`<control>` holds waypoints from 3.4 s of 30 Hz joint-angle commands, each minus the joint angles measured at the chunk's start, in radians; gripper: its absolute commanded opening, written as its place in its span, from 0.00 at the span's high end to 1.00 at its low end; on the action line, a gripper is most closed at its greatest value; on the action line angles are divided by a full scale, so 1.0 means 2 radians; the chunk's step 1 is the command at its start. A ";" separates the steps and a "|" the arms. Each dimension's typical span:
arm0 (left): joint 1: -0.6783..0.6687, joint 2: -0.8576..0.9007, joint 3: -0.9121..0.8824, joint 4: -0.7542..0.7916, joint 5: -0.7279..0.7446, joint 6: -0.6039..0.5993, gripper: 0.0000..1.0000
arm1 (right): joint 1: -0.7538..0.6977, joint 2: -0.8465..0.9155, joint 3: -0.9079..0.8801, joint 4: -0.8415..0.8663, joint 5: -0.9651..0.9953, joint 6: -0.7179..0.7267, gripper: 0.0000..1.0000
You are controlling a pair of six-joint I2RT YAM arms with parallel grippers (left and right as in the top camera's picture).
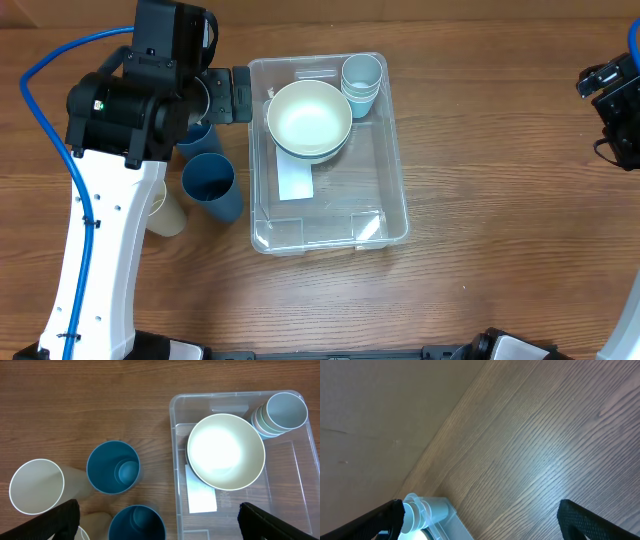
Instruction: Pack container
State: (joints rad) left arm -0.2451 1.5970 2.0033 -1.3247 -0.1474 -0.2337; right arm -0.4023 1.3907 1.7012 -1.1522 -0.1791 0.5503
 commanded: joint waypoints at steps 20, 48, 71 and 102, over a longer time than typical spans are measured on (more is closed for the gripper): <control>0.002 -0.008 0.001 -0.008 -0.010 -0.003 0.00 | 0.001 -0.001 0.003 0.002 0.001 0.002 0.00; 0.369 0.188 -0.094 0.025 0.139 0.026 0.25 | 0.001 -0.001 0.003 0.002 0.001 0.002 0.00; -0.105 -0.053 -0.028 0.022 0.042 0.027 0.96 | 0.001 -0.001 0.003 0.002 0.001 0.002 0.00; 0.110 0.017 0.121 -0.182 -0.072 -0.078 0.19 | 0.001 -0.001 0.003 0.002 0.001 0.002 0.00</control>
State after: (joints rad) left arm -0.2333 1.6089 2.2631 -1.6550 -0.3077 -0.3225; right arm -0.4023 1.3907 1.7012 -1.1522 -0.1791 0.5495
